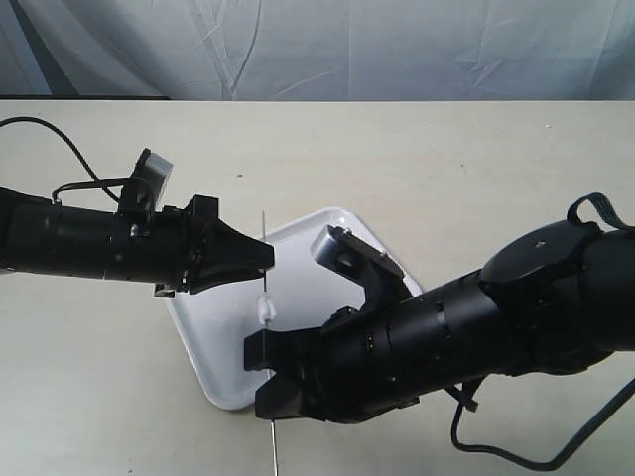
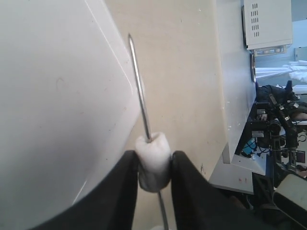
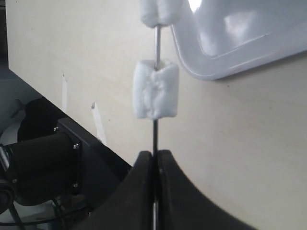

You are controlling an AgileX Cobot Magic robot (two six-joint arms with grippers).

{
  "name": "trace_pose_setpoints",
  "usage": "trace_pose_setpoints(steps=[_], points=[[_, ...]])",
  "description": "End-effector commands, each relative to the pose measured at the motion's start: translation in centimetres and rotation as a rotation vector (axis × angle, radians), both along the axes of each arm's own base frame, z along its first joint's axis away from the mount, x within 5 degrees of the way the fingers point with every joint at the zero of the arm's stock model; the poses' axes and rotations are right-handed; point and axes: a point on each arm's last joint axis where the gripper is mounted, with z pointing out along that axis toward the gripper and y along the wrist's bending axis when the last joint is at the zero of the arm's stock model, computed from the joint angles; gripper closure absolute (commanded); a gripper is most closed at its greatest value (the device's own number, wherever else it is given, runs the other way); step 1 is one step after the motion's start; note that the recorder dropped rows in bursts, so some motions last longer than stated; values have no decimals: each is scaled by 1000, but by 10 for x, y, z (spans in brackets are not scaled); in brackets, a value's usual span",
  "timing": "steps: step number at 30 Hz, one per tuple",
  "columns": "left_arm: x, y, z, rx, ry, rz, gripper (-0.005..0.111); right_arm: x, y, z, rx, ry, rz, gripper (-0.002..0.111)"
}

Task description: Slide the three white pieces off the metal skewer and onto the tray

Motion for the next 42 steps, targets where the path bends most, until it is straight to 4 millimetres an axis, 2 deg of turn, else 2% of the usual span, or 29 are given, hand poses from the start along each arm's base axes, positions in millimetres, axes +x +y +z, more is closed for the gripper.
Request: trace_pose_setpoints(steps=[1, 11, 17, 20, 23, 26, 28, 31, 37, 40, 42], points=[[3, -2, 2, 5, -16, 3, 83, -8, 2, 5, 50, 30, 79, 109], [7, 1, -2, 58, -23, 33, 84, -26, -3, 3, -2, 179, 205, 109], [14, 1, 1, 76, -49, 47, 84, -49, 0, -2, -116, 227, 285, 109], [16, 1, 2, 82, -47, 54, 84, -52, -3, -6, -182, 221, 304, 109], [17, 2, 0, 104, -27, 79, 81, -50, -8, -10, -252, 195, 295, 109], [16, 3, -2, 117, -15, 77, 73, -46, -14, -14, -336, 163, 272, 109], [14, 2, -1, 101, -6, 51, 73, -37, -15, -18, -375, 84, 213, 109], [8, 0, -1, 95, 44, 1, 73, -19, -6, -12, -310, -26, 67, 109], [-5, -15, 2, 53, 67, -112, 73, 2, 22, 0, -262, -82, 65, 109], [-7, -19, 4, 29, 71, -132, 73, 8, 31, -5, -276, -85, 80, 109], [-6, -19, 5, 20, 69, -119, 73, 10, 30, -10, -292, -75, 83, 109]])
